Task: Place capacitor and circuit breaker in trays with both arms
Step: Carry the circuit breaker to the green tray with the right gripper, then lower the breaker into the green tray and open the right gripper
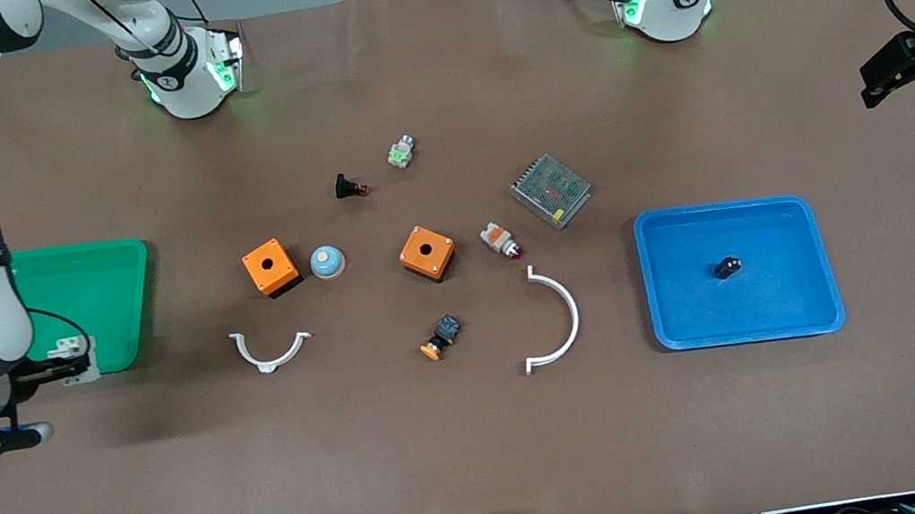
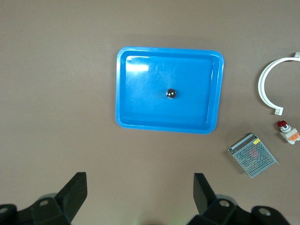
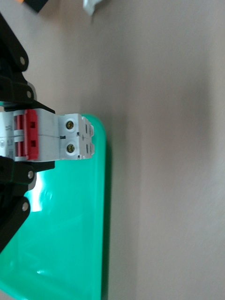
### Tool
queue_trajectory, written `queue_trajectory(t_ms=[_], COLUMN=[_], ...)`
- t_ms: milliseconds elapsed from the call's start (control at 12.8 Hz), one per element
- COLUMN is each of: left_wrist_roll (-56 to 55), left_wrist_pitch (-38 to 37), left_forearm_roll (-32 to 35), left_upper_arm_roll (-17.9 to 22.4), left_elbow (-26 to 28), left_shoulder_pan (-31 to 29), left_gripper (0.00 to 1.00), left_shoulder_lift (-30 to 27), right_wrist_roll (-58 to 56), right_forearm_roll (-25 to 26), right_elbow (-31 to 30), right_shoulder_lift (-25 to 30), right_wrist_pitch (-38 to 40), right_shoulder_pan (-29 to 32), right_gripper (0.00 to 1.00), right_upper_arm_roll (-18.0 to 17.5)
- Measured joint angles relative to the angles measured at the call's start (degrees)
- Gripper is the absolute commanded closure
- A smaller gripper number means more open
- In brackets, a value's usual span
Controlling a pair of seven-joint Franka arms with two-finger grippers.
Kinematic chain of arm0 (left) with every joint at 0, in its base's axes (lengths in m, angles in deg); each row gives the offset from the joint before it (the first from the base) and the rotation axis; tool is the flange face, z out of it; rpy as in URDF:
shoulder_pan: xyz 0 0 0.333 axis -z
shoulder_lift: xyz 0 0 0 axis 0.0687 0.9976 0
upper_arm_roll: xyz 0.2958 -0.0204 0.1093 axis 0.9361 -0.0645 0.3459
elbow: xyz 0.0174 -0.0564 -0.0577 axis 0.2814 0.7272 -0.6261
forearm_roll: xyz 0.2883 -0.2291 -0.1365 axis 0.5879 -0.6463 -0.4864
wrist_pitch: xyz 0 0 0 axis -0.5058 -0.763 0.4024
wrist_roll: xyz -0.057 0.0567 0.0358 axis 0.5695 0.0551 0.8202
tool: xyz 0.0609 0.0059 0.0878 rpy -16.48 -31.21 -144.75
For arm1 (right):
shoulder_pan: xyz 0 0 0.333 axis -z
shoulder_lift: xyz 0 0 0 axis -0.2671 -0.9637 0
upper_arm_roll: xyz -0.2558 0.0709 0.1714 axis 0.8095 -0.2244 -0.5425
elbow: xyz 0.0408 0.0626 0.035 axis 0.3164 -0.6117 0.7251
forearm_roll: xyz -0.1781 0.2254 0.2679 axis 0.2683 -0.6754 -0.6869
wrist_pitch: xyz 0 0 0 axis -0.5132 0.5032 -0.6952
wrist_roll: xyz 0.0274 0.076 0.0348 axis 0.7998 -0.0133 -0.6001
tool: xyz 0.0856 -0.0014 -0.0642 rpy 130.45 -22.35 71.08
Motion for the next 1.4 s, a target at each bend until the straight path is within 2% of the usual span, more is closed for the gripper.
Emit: queue_trajectory(t_ms=[234, 546, 780, 1092, 1404], left_wrist_roll=[0.0, 0.0, 0.0, 0.0, 0.0], left_wrist_pitch=[0.1, 0.12, 0.12, 0.13, 0.14], left_forearm_roll=[-0.32, -0.39, -0.4, -0.4, -0.4], left_upper_arm_roll=[-0.01, 0.0, 0.0, 0.02, 0.02], left_elbow=[0.04, 0.08, 0.08, 0.15, 0.15], left_shoulder_pan=[0.06, 0.04, 0.04, 0.01, 0.01], left_gripper=[0.0, 0.0, 0.0, 0.0, 0.0], left_shoulder_lift=[0.0, -0.02, -0.03, -0.03, -0.03], right_wrist_roll=[-6.19, -11.18, -11.55, -11.64, -12.04], right_forearm_roll=[1.61, 1.63, 1.63, 1.63, 1.64], right_elbow=[-1.72, -7.73, -10.46, -18.97, -23.82], right_shoulder_lift=[-0.01, -0.05, 0.6, 5.6, 6.71], right_wrist_pitch=[-1.72, -9.1, -10.16, -17.39, -20.06], right_shoulder_pan=[5.75, 10.23, 10.86, 10.96, 12.59], right_gripper=[0.9, 0.9, 0.89, 0.88, 0.88], right_upper_arm_roll=[-0.01, -0.1, -0.12, -0.16, -0.15])
